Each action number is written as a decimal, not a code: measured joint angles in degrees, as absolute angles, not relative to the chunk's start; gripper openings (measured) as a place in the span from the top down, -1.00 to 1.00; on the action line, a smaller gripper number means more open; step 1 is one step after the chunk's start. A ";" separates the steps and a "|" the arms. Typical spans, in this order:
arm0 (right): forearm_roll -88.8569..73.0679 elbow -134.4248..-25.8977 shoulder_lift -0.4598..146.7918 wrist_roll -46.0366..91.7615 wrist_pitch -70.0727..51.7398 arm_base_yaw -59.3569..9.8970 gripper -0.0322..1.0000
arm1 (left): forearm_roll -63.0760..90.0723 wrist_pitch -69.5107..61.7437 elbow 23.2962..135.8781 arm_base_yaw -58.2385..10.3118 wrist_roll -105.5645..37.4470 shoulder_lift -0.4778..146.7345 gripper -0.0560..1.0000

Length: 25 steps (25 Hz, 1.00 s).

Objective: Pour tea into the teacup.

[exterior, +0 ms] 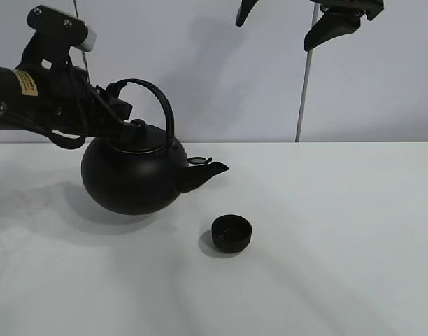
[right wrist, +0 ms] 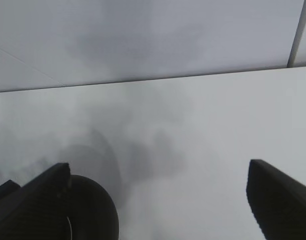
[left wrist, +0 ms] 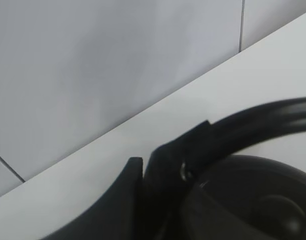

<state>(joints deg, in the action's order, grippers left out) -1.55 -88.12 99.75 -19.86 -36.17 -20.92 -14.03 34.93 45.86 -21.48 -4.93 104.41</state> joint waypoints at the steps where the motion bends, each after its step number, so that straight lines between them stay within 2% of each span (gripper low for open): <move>1: -1.55 -88.12 99.75 -19.86 -36.17 -20.92 -0.33 | -13.60 34.62 46.16 -21.59 -5.31 104.41 0.70; 25: -1.55 -88.12 99.75 -19.86 -36.05 -20.92 -0.33 | -12.64 31.52 47.67 -22.82 -7.11 105.74 0.70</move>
<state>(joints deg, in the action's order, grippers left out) -1.55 -88.12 99.75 -19.86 -36.05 -20.92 -12.64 31.52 47.67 -22.82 -7.11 105.74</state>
